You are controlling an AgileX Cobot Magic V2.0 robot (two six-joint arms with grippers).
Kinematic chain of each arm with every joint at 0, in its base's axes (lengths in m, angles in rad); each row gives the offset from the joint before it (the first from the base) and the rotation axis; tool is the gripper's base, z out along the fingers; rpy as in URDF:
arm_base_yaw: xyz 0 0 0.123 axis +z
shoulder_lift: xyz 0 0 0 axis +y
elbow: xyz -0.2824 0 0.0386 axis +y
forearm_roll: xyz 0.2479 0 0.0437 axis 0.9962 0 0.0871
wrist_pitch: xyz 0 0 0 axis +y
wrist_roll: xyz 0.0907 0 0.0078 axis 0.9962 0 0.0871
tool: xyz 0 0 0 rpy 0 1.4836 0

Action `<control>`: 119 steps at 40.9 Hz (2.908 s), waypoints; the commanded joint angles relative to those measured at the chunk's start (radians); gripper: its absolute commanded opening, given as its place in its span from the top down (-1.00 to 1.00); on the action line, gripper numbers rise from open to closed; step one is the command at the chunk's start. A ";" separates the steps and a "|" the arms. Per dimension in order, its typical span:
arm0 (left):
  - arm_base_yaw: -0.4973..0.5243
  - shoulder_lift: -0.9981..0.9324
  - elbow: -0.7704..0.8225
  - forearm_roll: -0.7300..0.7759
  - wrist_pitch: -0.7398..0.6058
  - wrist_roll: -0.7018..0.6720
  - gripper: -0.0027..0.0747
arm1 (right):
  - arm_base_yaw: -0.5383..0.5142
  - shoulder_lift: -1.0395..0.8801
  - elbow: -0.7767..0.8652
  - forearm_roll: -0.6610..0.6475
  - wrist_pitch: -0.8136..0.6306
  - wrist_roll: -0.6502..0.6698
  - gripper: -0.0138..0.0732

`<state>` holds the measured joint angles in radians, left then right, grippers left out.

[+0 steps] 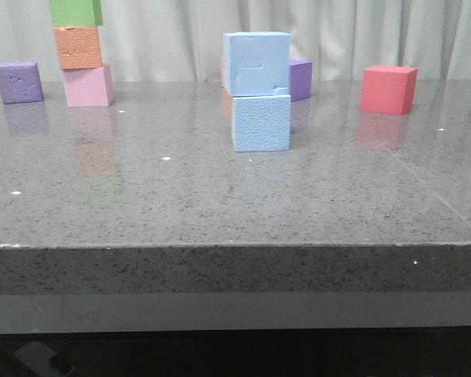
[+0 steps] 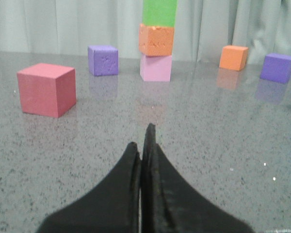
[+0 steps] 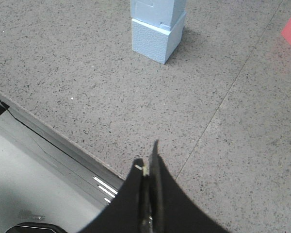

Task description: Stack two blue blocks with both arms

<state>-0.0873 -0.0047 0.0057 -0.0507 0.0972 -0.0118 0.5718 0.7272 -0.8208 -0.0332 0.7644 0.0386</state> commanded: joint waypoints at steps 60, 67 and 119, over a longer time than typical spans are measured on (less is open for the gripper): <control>-0.003 -0.020 0.003 -0.005 -0.134 0.006 0.98 | -0.005 -0.004 -0.024 -0.011 -0.069 -0.010 0.96; -0.003 -0.020 0.003 -0.005 -0.134 0.006 0.98 | -0.003 -0.020 -0.020 -0.011 -0.069 -0.010 0.96; -0.005 -0.018 0.003 -0.005 -0.134 0.006 0.98 | -0.551 -0.755 0.842 0.098 -0.812 -0.010 0.95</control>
<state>-0.0916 -0.0047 0.0057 -0.0507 0.0468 -0.0069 0.0280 -0.0087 0.0270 0.0686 0.0725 0.0386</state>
